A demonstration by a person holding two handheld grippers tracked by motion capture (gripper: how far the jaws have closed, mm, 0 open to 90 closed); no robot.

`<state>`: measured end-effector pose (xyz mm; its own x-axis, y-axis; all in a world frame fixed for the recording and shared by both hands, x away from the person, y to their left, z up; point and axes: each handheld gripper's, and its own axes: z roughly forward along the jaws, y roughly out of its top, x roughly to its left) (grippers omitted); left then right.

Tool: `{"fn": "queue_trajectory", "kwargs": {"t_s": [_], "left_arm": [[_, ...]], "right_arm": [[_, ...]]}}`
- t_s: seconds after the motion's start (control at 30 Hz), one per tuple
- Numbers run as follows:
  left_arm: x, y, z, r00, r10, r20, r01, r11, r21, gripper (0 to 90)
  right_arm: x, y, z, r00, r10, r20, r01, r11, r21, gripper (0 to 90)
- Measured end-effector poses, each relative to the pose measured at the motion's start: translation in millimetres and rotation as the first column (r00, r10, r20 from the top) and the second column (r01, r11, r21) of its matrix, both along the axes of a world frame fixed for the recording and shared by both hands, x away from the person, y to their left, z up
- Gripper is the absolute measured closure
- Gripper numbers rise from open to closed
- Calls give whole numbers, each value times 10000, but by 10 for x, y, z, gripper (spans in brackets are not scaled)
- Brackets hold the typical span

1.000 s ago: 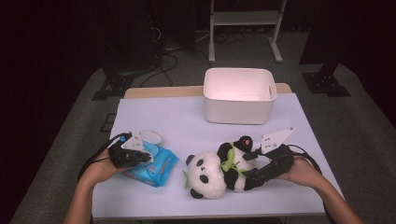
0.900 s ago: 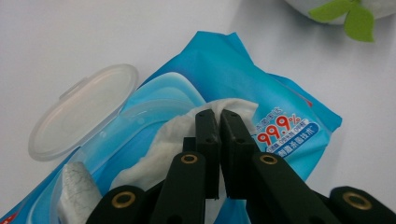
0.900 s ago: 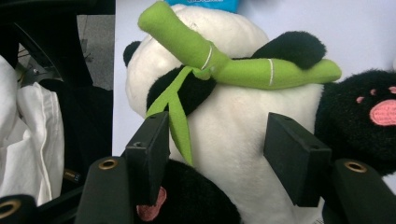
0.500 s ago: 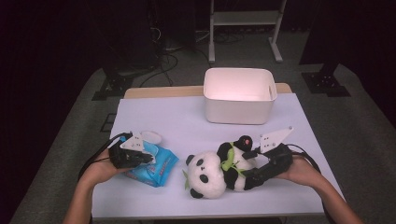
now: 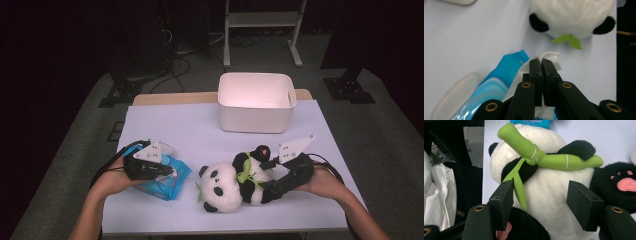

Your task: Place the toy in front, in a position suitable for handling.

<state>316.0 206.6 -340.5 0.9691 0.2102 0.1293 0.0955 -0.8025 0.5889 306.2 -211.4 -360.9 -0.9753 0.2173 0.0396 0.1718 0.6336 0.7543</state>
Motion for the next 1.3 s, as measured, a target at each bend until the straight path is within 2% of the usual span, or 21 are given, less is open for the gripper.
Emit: {"fn": "queue_trajectory", "kwargs": {"t_s": [0.1, 0.13, 0.17, 0.27, 0.3, 0.33, 0.4, 0.5, 0.77, 0.83, 0.97, 1.0, 1.03, 1.07, 1.13, 1.2, 1.3], "left_arm": [[6, -90, 29, 9997, -244, 10, 244, 9997, -38, 876], [9, -190, 76, 9977, -667, -90, 663, 9970, -407, 876], [3, -254, 103, 9965, -829, -75, 823, 9951, -551, 876], [-8, -477, 186, 9907, -1357, 20, 1356, 9891, -574, 875], [-13, -625, 223, 9858, -1678, 108, 1682, 9846, -483, 875], [-13, -625, 223, 9858, -1678, 108, 1682, 9846, -483, 874], [-11, -750, 255, 9809, -1943, 121, 1947, 9796, -505, 874], [4, -1031, 313, 9683, -2490, 215, 2499, 9656, -723, 872], [67, -1681, 405, 9334, -3587, 76, 3578, 9291, -934, 872], [54, -1865, 423, 9187, -3948, 99, 3939, 9144, -936, 872], [5, -2149, 448, 8973, -4414, 60, 4401, 8935, -892, 872], [-5, -2217, 444, 8897, -4566, -13, 4551, 8868, -808, 871], [-12, -2253, 435, 8865, -4627, -46, 4611, 8841, -761, 866], [-16, -2295, 419, 8845, -4663, -128, 4645, 8829, -684, 846], [-12, -2314, 408, 8855, -4637, -301, 4610, 8847, -691, 721], [4, -2278, 425, 8954, -4442, -290, 4409, 8940, -794, 678], [29, -2149, 486, 9042, -4265, -224, 4216, 8997, -1129, 621]], "right_arm": [[-3, -14, 13, 10000, 0, 16, 0, 10000, 35, 372], [-12, -33, 26, 10000, -30, 31, 30, 9999, 115, 371], [-14, -47, 32, 10000, -36, 49, 35, 9999, 142, 371], [-33, -93, 57, 9999, -99, 116, 97, 9997, 203, 371], [-40, -112, 68, 9998, -128, 147, 124, 9995, 281, 371], [-40, -112, 68, 9998, -128, 147, 124, 9995, 281, 371], [-67, -164, 101, 9995, -210, 227, 201, 9990, 410, 371], [-105, -237, 138, 9990, -303, 332, 284, 9980, 557, 371], [-193, -505, 200, 9959, -750, 497, 705, 9937, 867, 371], [-215, -580, 202, 9947, -911, 470, 862, 9915, 976, 371], [-257, -710, 192, 9927, -1116, 462, 1065, 9890, 1023, 371], [-267, -733, 189, 9923, -1144, 470, 1090, 9884, 1057, 371], [-282, -754, 188, 9919, -1186, 448, 1132, 9875, 1093, 371], [-288, -762, 188, 9919, -1186, 456, 1129, 9873, 1114, 372], [-299, -766, 189, 9927, -1101, 488, 1038, 9877, 1169, 373], [-300, -740, 192, 9940, -988, 474, 927, 9888, 1171, 378], [-277, -659, 197, 9957, -763, 518, 705, 9918, 1067, 389]]}}
